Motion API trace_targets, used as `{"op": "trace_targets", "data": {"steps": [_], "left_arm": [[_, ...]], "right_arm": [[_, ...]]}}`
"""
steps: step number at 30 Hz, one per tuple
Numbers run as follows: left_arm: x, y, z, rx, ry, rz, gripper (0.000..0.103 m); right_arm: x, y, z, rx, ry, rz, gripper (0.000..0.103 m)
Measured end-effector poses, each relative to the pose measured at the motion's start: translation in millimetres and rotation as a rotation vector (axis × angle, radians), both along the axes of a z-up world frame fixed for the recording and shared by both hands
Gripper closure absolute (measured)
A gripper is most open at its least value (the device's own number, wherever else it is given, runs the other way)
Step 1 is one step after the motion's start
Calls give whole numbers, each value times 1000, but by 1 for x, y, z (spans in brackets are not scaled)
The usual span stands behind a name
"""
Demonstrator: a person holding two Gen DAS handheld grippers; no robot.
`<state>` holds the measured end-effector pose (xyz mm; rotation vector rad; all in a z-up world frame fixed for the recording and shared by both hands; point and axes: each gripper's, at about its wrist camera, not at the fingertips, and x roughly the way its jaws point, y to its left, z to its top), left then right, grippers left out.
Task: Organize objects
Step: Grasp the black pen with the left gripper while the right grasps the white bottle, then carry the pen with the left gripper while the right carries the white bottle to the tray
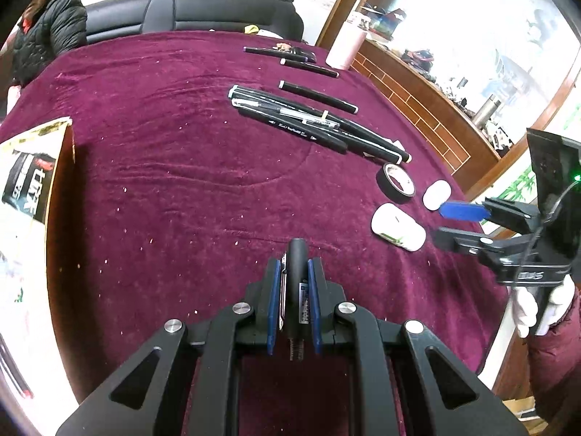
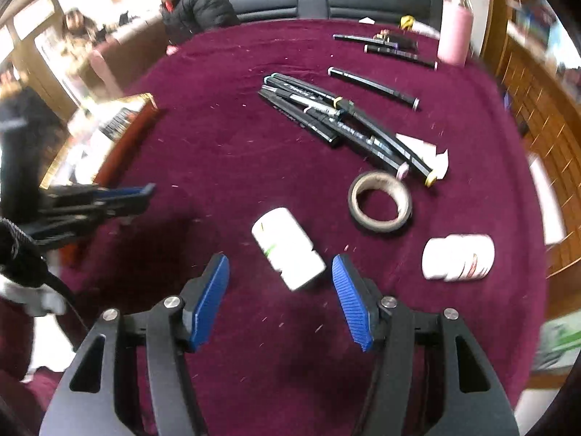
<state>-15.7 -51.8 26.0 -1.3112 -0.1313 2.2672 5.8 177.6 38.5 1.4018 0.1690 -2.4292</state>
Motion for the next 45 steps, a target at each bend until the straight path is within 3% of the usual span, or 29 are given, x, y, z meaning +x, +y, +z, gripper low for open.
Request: {"op": "trace_targets", "data": {"steps": [2, 6, 10, 13, 18, 22, 29, 34, 38, 45], "left_arm": [[3, -2, 0, 3, -4, 6, 91], [10, -8, 2, 9, -2, 16, 91], [16, -22, 7, 27, 6, 40, 91], [22, -36, 13, 37, 20, 72, 91], [36, -76, 26, 67, 48, 140, 91], [49, -124, 34, 67, 65, 236, 91], [66, -193, 31, 75, 63, 384, 91], [68, -214, 19, 59, 47, 434, 91], [63, -220, 7, 27, 29, 441, 91], [56, -227, -16, 44, -27, 430, 91]], "right_arm": [[-5, -11, -4, 65, 18, 11, 44], [-20, -21, -26, 75, -45, 26, 44], [-23, -18, -34, 52, -72, -18, 65], [-19, -15, -35, 43, -88, -52, 68], [-13, -10, -22, -60, -110, -96, 69], [-10, -27, -4, -161, -111, -68, 69], [-4, -111, 24, -283, -112, 86, 70], [3, -179, 30, -342, -133, 190, 70], [6, -226, 24, -378, -179, 238, 70], [2, -297, -6, -325, -252, 271, 70]]}}
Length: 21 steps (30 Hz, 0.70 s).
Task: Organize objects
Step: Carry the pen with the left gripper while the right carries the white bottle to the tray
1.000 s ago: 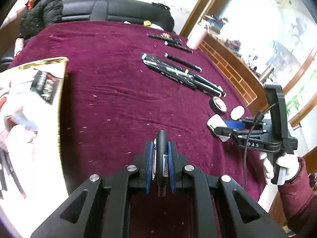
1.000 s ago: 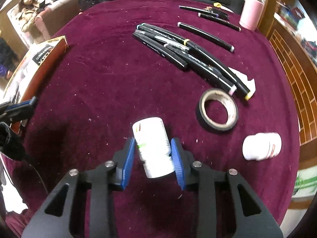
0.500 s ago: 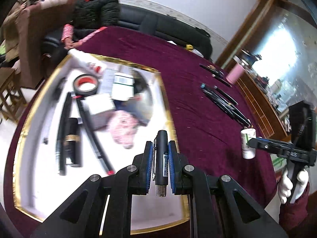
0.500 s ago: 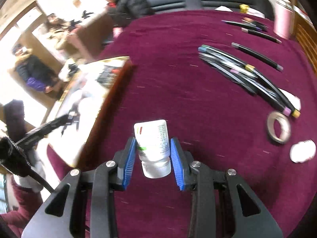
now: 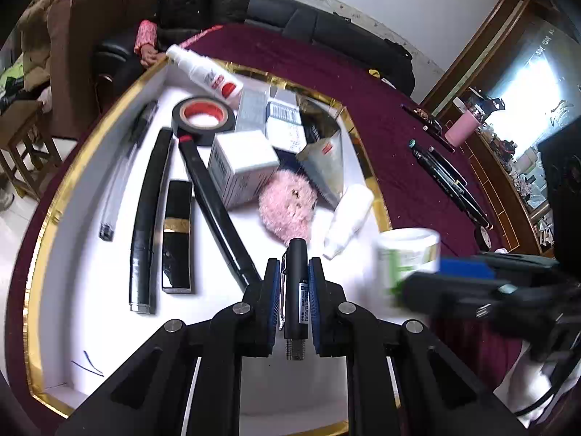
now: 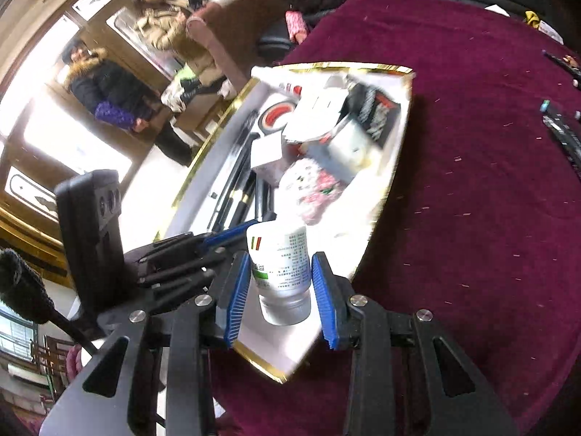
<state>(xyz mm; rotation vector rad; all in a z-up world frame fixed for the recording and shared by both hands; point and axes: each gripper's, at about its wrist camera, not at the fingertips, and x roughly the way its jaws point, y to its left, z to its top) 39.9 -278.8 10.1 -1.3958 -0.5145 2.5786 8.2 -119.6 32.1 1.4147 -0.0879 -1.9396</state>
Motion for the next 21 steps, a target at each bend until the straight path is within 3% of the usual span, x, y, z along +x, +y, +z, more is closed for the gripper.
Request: {"op": "trace_targets", "data": {"steps": [5, 16, 19, 21], "left_arm": [[-1, -1, -8, 23, -16, -11, 91], [0, -4, -13, 45, -20, 4, 90], [3, -11, -9, 52, -11, 10, 87], [5, -12, -5, 50, -3, 13, 79]], "right_arm": [[-6, -12, -21, 55, -21, -14, 71], [-13, -16, -23, 86, 0, -40, 71], [-14, -16, -22, 103, 22, -47, 69], [-17, -16, -22, 104, 22, -51, 67]]}}
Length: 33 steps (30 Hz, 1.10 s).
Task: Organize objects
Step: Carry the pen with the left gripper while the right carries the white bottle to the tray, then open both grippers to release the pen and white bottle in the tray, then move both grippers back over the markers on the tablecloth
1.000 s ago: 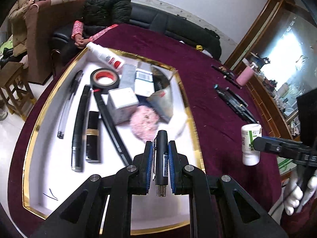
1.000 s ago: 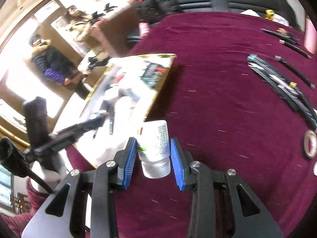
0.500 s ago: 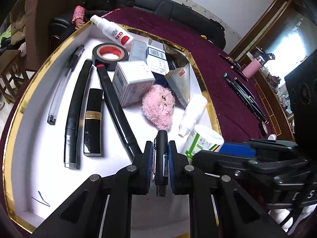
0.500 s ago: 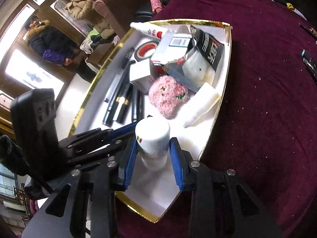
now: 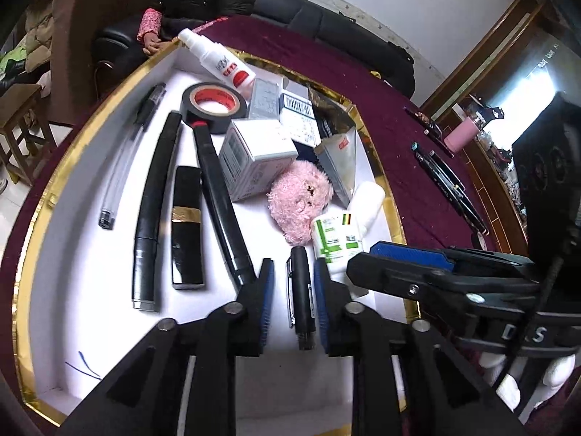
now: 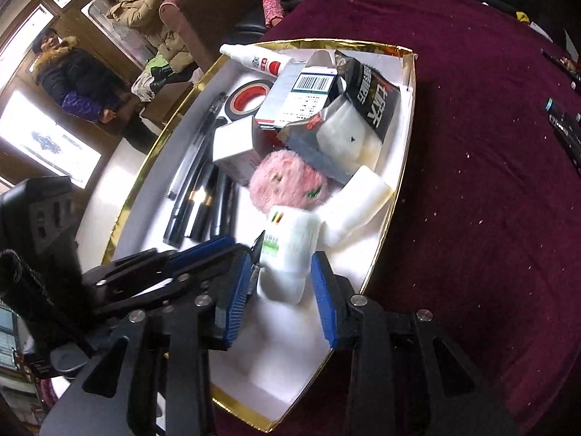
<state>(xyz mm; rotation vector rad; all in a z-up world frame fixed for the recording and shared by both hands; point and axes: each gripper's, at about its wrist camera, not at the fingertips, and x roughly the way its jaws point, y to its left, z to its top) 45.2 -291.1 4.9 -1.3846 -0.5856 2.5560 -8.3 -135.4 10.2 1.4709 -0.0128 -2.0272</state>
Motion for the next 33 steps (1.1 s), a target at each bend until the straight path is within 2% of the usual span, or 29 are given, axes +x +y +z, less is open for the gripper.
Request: {"op": "trace_targets", "data": {"steps": [4, 6, 9, 11, 13, 14, 15, 19, 22, 25, 27, 31, 33], "left_arm": [[4, -5, 8, 0, 14, 4, 70], [6, -8, 12, 4, 23, 12, 62], [8, -13, 20, 36, 45, 24, 47], [9, -14, 25, 76, 68, 31, 45], [8, -12, 32, 142, 101, 23, 28], [9, -12, 35, 169, 121, 20, 12], [11, -12, 39, 191, 147, 22, 1], [17, -5, 57, 308, 260, 15, 1], [14, 11, 64, 391, 276, -57, 1], [11, 31, 69, 433, 279, -115, 1], [9, 44, 72, 427, 275, -143, 1], [4, 73, 76, 369, 248, -175, 1], [-2, 86, 75, 309, 209, -189, 1]], "right_arm": [[-1, 4, 3, -22, 8, -7, 67], [0, 9, 8, -47, 16, -16, 67], [2, 16, 16, -60, 45, -28, 67], [4, 24, 24, -64, 73, -45, 67], [7, 32, 31, -58, 107, -63, 58], [9, 38, 36, -55, 132, -79, 56], [12, 45, 41, -54, 163, -97, 53], [24, 80, 63, -63, 279, -174, 45], [30, 109, 74, -80, 345, -239, 36], [31, 141, 80, -104, 389, -316, 29], [28, 171, 79, -124, 395, -358, 29], [8, 237, 71, -136, 337, -436, 29], [-5, 278, 68, -134, 316, -490, 29]]}}
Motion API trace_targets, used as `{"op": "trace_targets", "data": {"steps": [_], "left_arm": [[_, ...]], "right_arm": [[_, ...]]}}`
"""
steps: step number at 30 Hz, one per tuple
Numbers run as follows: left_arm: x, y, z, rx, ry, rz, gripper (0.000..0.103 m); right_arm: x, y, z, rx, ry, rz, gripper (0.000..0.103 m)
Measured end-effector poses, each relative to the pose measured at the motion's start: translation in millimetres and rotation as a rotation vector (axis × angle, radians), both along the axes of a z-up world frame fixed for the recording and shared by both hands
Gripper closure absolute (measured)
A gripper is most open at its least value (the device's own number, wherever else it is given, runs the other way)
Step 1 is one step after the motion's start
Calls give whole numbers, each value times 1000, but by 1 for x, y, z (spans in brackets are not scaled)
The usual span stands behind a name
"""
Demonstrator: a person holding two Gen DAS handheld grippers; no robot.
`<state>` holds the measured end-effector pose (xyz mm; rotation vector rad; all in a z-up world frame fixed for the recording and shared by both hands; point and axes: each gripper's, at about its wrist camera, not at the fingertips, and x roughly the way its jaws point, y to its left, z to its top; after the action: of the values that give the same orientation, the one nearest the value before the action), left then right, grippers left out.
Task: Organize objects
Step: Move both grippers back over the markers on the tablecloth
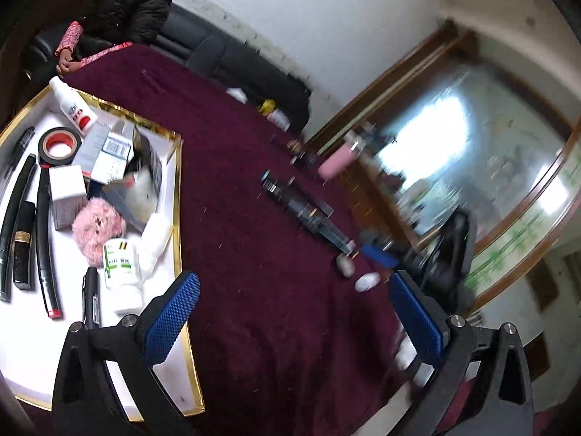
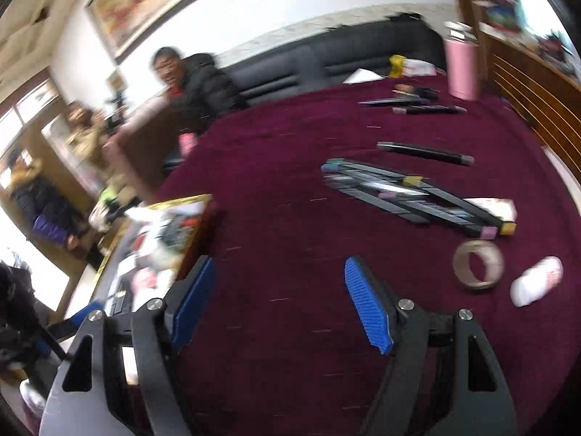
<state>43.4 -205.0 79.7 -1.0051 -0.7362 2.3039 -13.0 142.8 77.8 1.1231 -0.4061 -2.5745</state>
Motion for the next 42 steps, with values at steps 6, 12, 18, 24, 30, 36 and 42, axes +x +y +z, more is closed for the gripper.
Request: {"op": "trace_targets", "data": {"steps": [6, 12, 18, 24, 30, 36, 42], "left_arm": [[-12, 43, -13, -164, -26, -43, 1], [-14, 57, -21, -209, -53, -68, 1], [-19, 53, -24, -215, -68, -55, 1], [-25, 52, -28, -221, -72, -65, 1], [-35, 63, -38, -237, -89, -94, 1], [-39, 72, -45, -244, -112, -105, 1], [-34, 70, -42, -272, -106, -81, 1]], "right_arm": [[-47, 89, -9, -135, -90, -82, 29], [-100, 73, -34, -101, -197, 22, 29], [-143, 50, -65, 56, -297, 36, 30], [-131, 37, -84, -154, -407, 150, 30], [-89, 5, -75, -210, -408, 313, 30], [-82, 0, -54, 22, -291, 171, 30], [-100, -37, -66, 170, -277, 119, 31]]}}
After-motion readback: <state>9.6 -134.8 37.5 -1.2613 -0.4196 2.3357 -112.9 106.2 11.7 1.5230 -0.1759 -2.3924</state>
